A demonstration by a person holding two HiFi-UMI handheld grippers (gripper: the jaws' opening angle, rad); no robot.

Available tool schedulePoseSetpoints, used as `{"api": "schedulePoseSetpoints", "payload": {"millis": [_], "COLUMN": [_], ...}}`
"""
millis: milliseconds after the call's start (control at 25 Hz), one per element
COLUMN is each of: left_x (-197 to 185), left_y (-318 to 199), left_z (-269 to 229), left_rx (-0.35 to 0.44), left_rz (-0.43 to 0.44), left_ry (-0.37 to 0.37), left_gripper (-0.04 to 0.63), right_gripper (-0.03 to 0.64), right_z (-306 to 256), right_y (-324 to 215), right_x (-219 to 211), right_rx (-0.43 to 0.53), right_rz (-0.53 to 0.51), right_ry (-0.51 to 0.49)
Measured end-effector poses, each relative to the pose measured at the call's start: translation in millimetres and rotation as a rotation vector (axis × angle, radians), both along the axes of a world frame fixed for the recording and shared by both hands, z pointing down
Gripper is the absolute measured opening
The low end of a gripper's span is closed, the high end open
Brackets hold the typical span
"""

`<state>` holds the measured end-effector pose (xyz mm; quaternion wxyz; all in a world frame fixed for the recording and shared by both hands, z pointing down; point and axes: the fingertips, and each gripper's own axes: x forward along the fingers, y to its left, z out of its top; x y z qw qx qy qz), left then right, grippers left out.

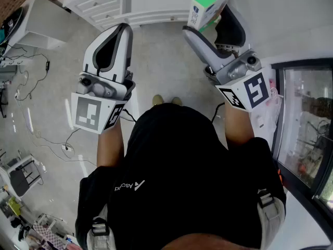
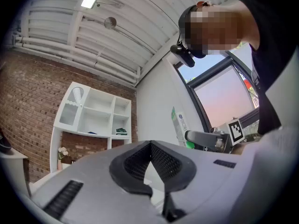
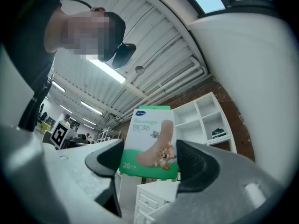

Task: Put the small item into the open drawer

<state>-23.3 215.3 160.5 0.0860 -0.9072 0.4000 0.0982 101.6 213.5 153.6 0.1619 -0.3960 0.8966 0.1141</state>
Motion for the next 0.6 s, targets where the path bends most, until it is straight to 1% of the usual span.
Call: {"api": "schedulePoseSetpoints", "payload": {"millis": [280, 600], "left_x": [13, 22], "left_y": [1, -1], "left_z": [-4, -3], "left_rx": [0.004, 0.001], "left_rz": [-0.008, -0.039], "left_ry": [-0.004, -0.016], "left_gripper": [-0.002, -0.002], "right_gripper": [0.35, 0.35], "right_z": [-3, -1], "right_y": [0, -5], "right_x": [13, 28], "right_rx": [0.001, -0.011], "right_rz": [-0.008, -0.032], "right_ry": [-0.007, -0.041]}}
